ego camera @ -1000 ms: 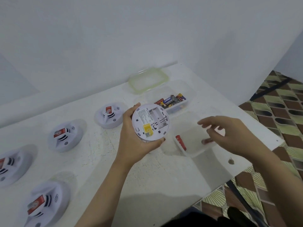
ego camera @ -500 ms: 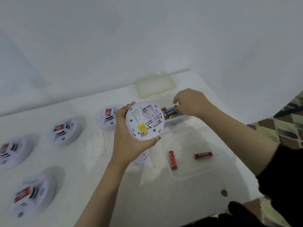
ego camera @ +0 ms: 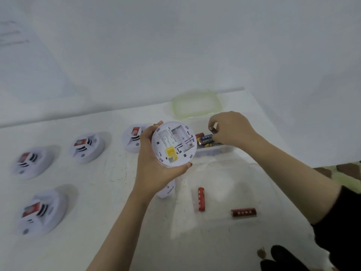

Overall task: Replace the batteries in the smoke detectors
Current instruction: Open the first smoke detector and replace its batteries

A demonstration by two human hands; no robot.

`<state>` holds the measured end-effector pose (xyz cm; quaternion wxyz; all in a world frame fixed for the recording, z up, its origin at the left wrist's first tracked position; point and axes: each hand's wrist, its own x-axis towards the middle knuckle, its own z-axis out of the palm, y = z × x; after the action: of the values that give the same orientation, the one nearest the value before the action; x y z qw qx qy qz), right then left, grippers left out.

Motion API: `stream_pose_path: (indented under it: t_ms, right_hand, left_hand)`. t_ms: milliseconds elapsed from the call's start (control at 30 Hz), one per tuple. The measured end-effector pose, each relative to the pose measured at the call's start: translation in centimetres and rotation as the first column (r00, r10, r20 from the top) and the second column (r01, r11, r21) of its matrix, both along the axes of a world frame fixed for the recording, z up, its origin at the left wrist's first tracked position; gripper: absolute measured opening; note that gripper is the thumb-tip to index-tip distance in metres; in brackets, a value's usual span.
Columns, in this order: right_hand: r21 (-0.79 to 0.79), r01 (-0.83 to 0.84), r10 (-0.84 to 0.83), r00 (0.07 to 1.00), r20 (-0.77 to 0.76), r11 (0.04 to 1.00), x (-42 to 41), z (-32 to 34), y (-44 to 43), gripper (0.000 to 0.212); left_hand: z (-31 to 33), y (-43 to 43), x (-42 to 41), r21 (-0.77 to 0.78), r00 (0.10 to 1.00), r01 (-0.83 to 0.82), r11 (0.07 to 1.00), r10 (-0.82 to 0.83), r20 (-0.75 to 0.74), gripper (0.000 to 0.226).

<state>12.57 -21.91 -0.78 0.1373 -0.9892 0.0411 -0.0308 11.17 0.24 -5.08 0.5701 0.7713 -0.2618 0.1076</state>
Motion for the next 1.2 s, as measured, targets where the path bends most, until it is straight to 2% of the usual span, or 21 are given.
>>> stream_pose_path:
  t_ms: [67,133,200,267,333,367,433,467,567,633,667,733,833,933,1000,1200]
  right_hand:
    - [0.149,0.017,-0.026,0.998,0.059,0.989,-0.5,0.2,-0.4,0.017]
    - [0.369,-0.002,-0.046,0.992,0.121,0.930,-1.3,0.7,-0.6,0.019]
    - [0.584,-0.064,-0.065,0.978,0.198,0.809,-2.2,1.5,-0.4,0.020]
    - [0.751,-0.148,-0.080,0.963,0.258,0.643,-3.2,2.6,0.1,0.018]
    - [0.818,-0.242,-0.048,0.949,0.311,0.521,-4.1,3.5,0.7,0.018]
    - [0.822,-0.283,-0.022,0.941,0.337,0.494,-4.5,3.9,1.0,0.019]
    - [0.786,-0.341,0.026,0.923,0.384,0.516,-5.2,4.1,1.6,0.021]
    - [0.730,-0.363,0.050,0.910,0.412,0.579,-5.5,4.0,1.9,0.023]
    - [0.414,-0.393,0.161,0.856,0.492,0.821,-6.2,3.0,2.6,0.025]
    - [0.232,-0.380,0.210,0.820,0.532,0.895,-6.3,2.3,2.7,0.020]
    - [0.193,-0.371,0.215,0.809,0.547,0.908,-6.2,2.1,2.7,0.017]
    - [0.188,-0.370,0.208,0.799,0.565,0.910,-5.9,1.9,2.4,0.015]
    - [0.212,-0.396,0.236,0.816,0.528,0.893,-5.7,1.7,2.1,0.026]
    - [0.394,-0.438,0.243,0.857,0.455,0.808,-6.0,1.8,2.2,0.033]
    - [0.476,-0.435,0.231,0.874,0.428,0.765,-6.3,1.7,2.3,0.030]
    - [0.505,-0.462,0.222,0.858,0.463,0.730,-6.7,1.0,2.5,0.030]
  left_hand:
    - [-0.1,-0.1,0.1,0.003,1.000,-0.004,1.000,0.004,0.004,0.096]
    - [0.1,-0.2,0.1,0.023,1.000,-0.015,1.000,0.015,0.015,0.097]
    - [0.4,-0.4,0.0,0.051,0.999,-0.026,0.998,0.025,0.033,0.097]
    - [0.8,-0.6,-0.3,0.070,0.999,-0.030,0.997,0.027,0.044,0.094]
    - [1.1,-0.8,-0.6,0.082,0.999,-0.030,0.996,0.026,0.046,0.095]
    - [1.2,-0.9,-0.7,0.091,0.998,-0.032,0.995,0.028,0.049,0.096]
    - [1.3,-1.1,-0.9,0.107,0.998,-0.037,0.994,0.031,0.060,0.095]
    - [1.5,-1.2,-0.9,0.110,0.998,-0.038,0.993,0.031,0.061,0.092]
    - [2.0,-1.4,-1.0,0.121,0.996,-0.031,0.992,0.021,0.081,0.090]
    - [2.2,-1.3,-1.0,0.139,0.994,-0.028,0.990,0.014,0.104,0.089]
    - [2.2,-1.2,-1.0,0.149,0.994,-0.029,0.988,0.012,0.111,0.090]
    - [2.2,-1.1,-1.0,0.164,0.993,-0.028,0.986,0.009,0.115,0.092]
    - [2.3,-1.3,-1.4,0.167,0.992,-0.025,0.986,0.005,0.124,0.094]
    - [2.4,-1.5,-1.6,0.143,0.992,-0.009,0.990,-0.008,0.123,0.092]
    - [2.6,-1.5,-1.7,0.146,0.991,-0.011,0.989,-0.008,0.130,0.091]
    - [2.9,-1.2,-2.3,0.160,0.982,-0.039,0.986,0.008,0.187,0.091]
